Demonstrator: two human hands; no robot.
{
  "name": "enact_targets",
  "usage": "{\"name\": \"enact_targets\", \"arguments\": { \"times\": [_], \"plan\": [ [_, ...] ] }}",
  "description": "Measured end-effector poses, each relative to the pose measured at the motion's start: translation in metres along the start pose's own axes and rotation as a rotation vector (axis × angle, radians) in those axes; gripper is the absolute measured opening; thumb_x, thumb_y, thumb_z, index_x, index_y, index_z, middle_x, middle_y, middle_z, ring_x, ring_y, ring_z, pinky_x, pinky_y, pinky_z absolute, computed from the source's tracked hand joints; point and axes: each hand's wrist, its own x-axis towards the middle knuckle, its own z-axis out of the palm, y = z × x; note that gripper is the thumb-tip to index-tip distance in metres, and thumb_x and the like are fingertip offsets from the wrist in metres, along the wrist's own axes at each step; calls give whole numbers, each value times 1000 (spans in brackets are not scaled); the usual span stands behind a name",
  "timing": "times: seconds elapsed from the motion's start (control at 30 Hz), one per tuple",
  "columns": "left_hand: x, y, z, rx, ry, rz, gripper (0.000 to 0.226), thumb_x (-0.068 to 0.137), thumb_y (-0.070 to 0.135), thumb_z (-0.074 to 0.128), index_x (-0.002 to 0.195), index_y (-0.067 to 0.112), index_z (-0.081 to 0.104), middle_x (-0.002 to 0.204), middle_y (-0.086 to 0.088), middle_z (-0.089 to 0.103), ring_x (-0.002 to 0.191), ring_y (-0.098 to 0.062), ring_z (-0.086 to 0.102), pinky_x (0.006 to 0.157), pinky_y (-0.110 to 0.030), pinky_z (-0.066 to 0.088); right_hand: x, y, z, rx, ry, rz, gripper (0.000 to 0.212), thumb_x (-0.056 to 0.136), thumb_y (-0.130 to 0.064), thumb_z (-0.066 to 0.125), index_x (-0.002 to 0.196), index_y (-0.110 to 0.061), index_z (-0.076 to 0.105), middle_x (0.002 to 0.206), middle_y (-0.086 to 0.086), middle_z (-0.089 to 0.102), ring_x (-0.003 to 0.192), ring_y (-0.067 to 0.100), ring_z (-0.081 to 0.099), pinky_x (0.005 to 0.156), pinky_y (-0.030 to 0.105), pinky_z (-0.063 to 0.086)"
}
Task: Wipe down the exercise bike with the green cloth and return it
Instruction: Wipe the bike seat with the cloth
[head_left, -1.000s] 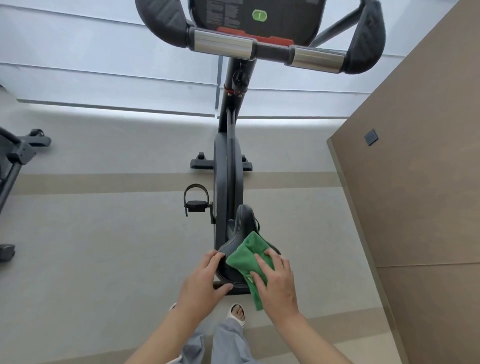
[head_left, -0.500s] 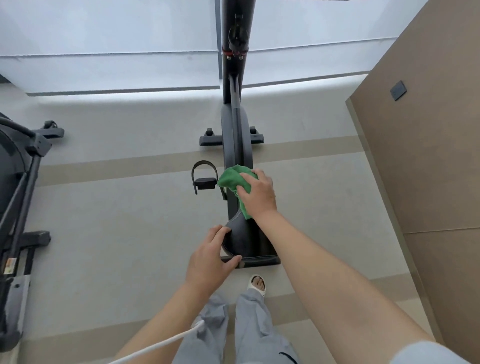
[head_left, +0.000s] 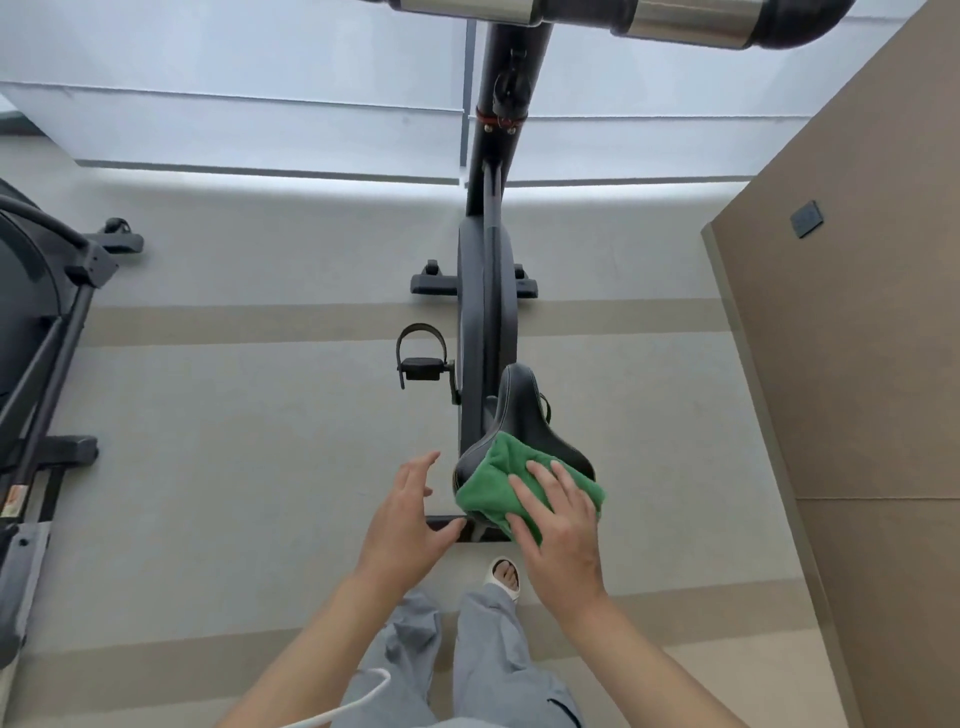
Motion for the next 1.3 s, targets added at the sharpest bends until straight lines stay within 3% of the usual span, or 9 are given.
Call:
{"name": "enact_targets", "arguments": {
  "times": [0.2,0.43,0.53,0.67,0.77,0.87,1.0,1.17,1.3],
  "plan": [
    [1,-21,-33,-23,62,-25,85,80,28,85,151,36,40,135,24,42,110,-2,58,77,-20,47,57,-46,28,-147,-198,-280,36,96,-36,65,129,-22,70,148,3,61,148,33,46,122,53,32],
    [1,-21,-48,-15,96,-13,80,82,27,85,150,32,44,134,15,47,109,-5,57,86,-25,48,116,-83,27,-417,-565,-360,35,93,-45,52,97,-17,74,96,5,72,96,29,64,101,45,41],
    [-3,-19,-49,-27,110,14,74,84,27,83,148,28,47,132,12,50,107,-7,58,87,-26,48,100,-68,21,-355,-482,-437,36,96,-43,50,107,-18,73,110,1,71,111,26,61,109,43,37],
    [-6,-18,-50,-74,149,20,63,87,18,79,144,24,53,131,11,54,105,-9,61,87,-28,50,49,-21,7,-243,-280,-530,42,103,-34,54,143,-22,60,158,-2,52,153,26,40,126,46,28],
    [-8,-19,-49,-107,161,14,58,88,13,76,142,23,55,129,10,55,105,-11,61,85,-28,48,24,10,-1,-269,-277,-574,49,109,-33,46,158,-25,44,172,-3,31,161,25,20,130,46,19],
    [-11,-21,-50,-130,167,12,56,90,11,73,141,22,57,128,9,55,107,-12,61,87,-27,48,31,3,2,-330,-311,-552,53,107,-37,48,159,-27,43,172,-2,29,161,28,20,129,49,19],
    [-18,-21,-55,-145,187,-7,51,91,8,70,140,20,59,127,7,57,106,-12,61,90,-30,50,66,-45,21,-391,-351,-413,46,101,-45,52,141,-23,60,154,4,54,150,34,41,123,55,28],
    [-25,-16,-66,-92,169,-35,49,94,8,67,140,21,59,130,8,57,109,-11,60,90,-25,47,118,-87,34,-542,-572,-371,41,99,-51,46,108,-19,70,108,6,73,102,30,63,101,48,40],
    [-23,-7,-72,-54,173,-26,46,95,7,65,139,19,60,128,5,58,110,-12,60,90,-27,47,116,-81,31,-502,-547,-417,38,100,-50,46,108,-20,69,106,2,73,101,27,63,100,46,40]
  ]
}}
